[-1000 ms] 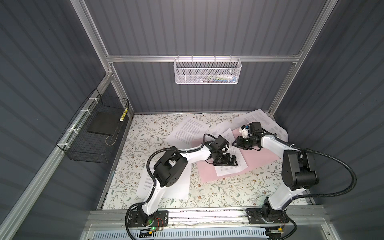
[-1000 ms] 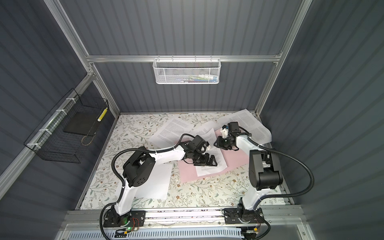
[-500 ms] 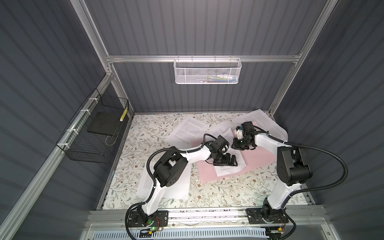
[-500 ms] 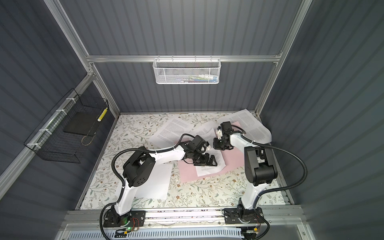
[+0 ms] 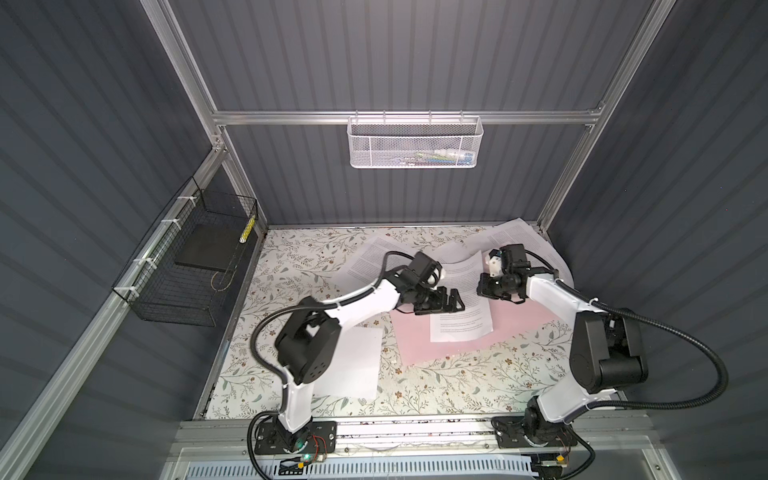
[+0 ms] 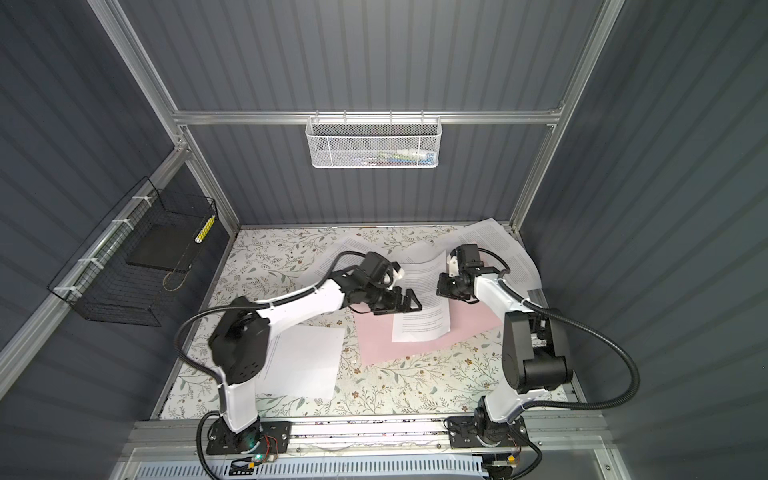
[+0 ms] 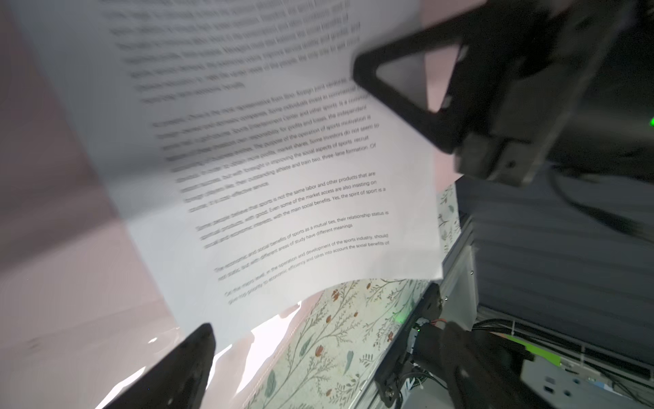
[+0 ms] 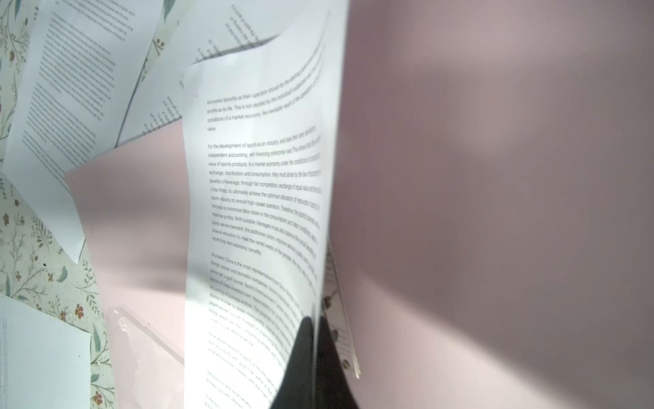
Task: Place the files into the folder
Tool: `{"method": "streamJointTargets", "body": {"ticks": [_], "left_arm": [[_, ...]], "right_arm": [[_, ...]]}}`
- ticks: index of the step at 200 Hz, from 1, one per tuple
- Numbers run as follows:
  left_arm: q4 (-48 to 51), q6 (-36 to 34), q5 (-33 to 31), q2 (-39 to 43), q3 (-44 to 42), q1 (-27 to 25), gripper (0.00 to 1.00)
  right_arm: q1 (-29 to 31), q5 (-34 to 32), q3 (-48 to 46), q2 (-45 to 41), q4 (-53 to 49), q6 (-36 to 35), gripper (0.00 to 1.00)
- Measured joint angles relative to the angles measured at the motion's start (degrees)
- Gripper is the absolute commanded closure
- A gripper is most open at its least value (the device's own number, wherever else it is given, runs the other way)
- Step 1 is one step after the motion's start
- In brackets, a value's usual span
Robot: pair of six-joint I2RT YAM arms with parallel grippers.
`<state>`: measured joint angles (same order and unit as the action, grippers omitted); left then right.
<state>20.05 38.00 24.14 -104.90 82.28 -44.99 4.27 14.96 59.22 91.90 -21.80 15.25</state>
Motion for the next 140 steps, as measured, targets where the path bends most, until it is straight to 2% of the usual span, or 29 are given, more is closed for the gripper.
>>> {"method": "streamJointTargets", "body": {"ticks": [24,46,95,140], "left_arm": [[0.90,-0.02,-3.08,11.74,-7.78,6.08,0.00],[2.21,-0.04,-5.33,16.22,-13.16,9.57,0.00],[4.81,-0.02,-6.58,15.34,-20.09,9.97,0.00],[3.48,-0.02,-5.79,11.67,-20.15,10.56,0.00]], "right_arm": [[-3.50,0.76,-3.19,-2.32,1.79,2.25,1.00],[-6.54,1.55,-5.66,-2.45,3.96,4.68,1.00],[-15.89,2.82,-11.50,-1.40,6.97,10.54,1.00],[-17.33,3.02,-11.50,0.61,7.50,12.81,1.00]]}}
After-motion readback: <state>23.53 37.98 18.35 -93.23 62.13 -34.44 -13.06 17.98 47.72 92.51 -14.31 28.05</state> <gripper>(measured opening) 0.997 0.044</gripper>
